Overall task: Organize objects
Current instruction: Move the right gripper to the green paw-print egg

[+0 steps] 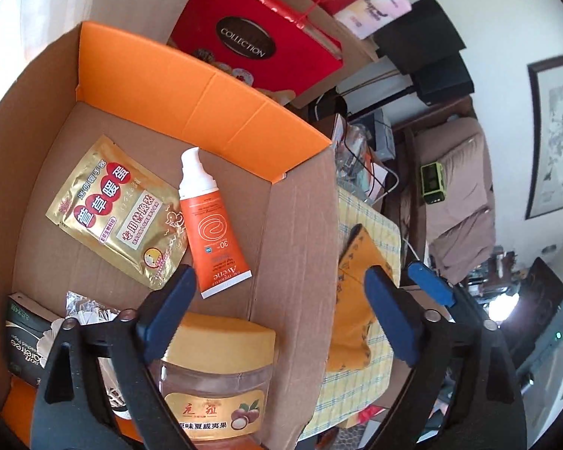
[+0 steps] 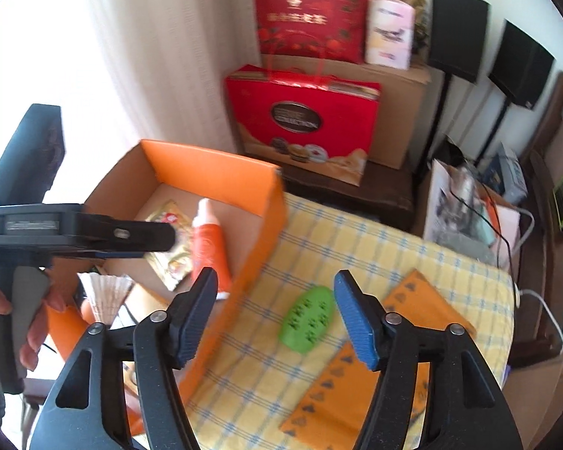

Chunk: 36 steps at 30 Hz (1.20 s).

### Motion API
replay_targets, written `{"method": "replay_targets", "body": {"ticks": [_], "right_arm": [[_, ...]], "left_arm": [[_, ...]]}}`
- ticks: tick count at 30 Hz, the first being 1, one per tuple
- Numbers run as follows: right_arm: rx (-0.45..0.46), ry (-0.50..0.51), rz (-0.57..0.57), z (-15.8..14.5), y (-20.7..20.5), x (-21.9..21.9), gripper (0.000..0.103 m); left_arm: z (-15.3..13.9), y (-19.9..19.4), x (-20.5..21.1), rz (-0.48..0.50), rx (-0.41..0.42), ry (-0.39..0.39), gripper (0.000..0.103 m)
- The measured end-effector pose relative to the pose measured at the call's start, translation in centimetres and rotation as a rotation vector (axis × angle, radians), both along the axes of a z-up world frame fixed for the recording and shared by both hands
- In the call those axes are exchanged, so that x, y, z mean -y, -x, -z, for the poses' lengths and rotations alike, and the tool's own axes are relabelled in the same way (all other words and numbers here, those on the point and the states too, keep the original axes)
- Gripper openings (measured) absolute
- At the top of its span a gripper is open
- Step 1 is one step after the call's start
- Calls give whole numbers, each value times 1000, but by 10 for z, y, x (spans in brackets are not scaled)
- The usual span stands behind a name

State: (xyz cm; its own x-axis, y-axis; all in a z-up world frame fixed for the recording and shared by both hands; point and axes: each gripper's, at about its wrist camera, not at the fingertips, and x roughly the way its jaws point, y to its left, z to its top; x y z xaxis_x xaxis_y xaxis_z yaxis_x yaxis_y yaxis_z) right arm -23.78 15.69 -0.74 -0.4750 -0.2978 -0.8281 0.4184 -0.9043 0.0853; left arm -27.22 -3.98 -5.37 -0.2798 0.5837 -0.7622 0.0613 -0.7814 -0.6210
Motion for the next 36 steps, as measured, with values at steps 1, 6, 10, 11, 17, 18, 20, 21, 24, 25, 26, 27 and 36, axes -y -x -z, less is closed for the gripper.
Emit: {"method": "replay_targets", "body": {"ticks": [1,6,10,11,17,18,20,21,24,25,26,27,36], "right_arm": [[5,4,13,1,0,-5,68],[34,19,74,9,0,-27,78],[75,55,112,20,1,-41,81],[86,61,122,24,2,-45,81],[122,48,165,49,5,-51,81],[129,49,171,54,6,-52,81],[149,56,191,64,9,-53,81],[158,58,201,68,11,-53,81],[176,67,225,81,15,-53,81],[179,67,228,85,16,-52,81],[182,68,231,88,17,-50,81],[185,72,233,90,18,-50,81],[195,96,242,105,26,-38,74]], "left_arm": [[-2,-1,-2,8,-10,17,93],[-11,-13,-11,47,-56,125,100],[-19,-25,-19,88,-101,222,101],[-21,-28,-21,99,-118,258,101],[-31,-45,-34,134,-210,396,101],[-31,-46,-36,137,-216,406,101],[-30,-50,-39,141,-224,423,101],[-29,-50,-39,143,-230,431,101],[-29,-56,-42,149,-256,460,101],[-28,-57,-43,153,-266,470,101],[-28,-58,-44,156,-273,477,101],[-28,-59,-44,156,-281,487,101],[-22,-59,-41,147,-306,500,101]]}}
